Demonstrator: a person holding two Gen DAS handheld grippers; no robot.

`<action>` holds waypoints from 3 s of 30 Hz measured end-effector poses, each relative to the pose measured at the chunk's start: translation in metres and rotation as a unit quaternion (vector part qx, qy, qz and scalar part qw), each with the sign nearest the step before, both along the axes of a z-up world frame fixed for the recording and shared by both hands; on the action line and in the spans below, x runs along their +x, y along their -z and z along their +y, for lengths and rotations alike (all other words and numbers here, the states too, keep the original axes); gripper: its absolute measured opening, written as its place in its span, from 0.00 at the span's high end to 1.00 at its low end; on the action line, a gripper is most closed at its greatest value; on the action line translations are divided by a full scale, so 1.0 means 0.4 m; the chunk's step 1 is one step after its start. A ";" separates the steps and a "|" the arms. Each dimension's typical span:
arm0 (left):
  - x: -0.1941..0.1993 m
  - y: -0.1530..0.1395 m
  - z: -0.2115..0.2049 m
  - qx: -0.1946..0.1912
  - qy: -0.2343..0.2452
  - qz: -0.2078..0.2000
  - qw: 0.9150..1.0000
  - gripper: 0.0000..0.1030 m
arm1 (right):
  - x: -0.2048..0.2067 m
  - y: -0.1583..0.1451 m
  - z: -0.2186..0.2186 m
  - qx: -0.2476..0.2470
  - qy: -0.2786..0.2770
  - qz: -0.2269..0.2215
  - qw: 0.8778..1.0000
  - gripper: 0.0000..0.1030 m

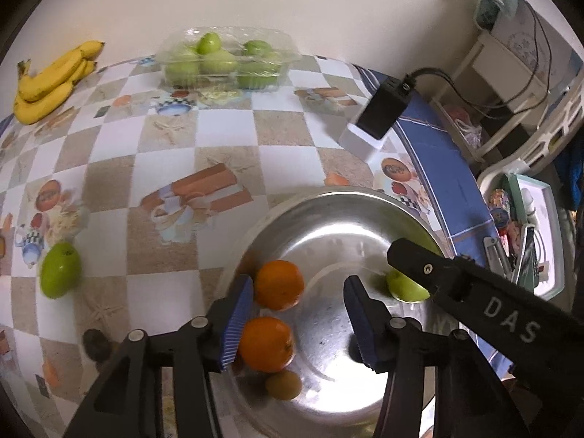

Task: Organize fruits
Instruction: 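Open the left gripper over the bowl to drop the orange, then move both grippers away from the bowl back toward the fruit pile, then reach the left gripper to an orange while the right gripper reaches a large green fruit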

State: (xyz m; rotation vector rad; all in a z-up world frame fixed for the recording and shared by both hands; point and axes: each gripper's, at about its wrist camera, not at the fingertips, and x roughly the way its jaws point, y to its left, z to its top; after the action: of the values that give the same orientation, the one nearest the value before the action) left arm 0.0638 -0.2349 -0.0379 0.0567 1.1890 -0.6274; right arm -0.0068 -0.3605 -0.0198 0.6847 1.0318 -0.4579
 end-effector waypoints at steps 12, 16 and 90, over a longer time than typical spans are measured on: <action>0.075 -0.014 0.170 0.026 -0.133 0.009 0.991 0.45 | 0.021 0.012 0.037 -0.009 -0.032 0.017 0.999 0.58; 0.098 -0.001 0.226 0.037 -0.167 0.019 0.985 0.40 | 0.031 0.022 0.058 -0.020 -0.046 0.029 0.998 0.53; 0.237 -0.046 0.595 0.121 -0.198 -0.061 0.971 0.00 | 0.164 -0.002 0.335 -0.044 -0.158 -0.004 0.987 0.04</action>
State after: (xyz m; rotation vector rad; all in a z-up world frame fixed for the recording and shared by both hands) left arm 0.1587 0.0033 -0.0194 0.0611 1.1109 -0.1254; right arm 0.0588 -0.2267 -0.0188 0.4331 1.0838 -0.2238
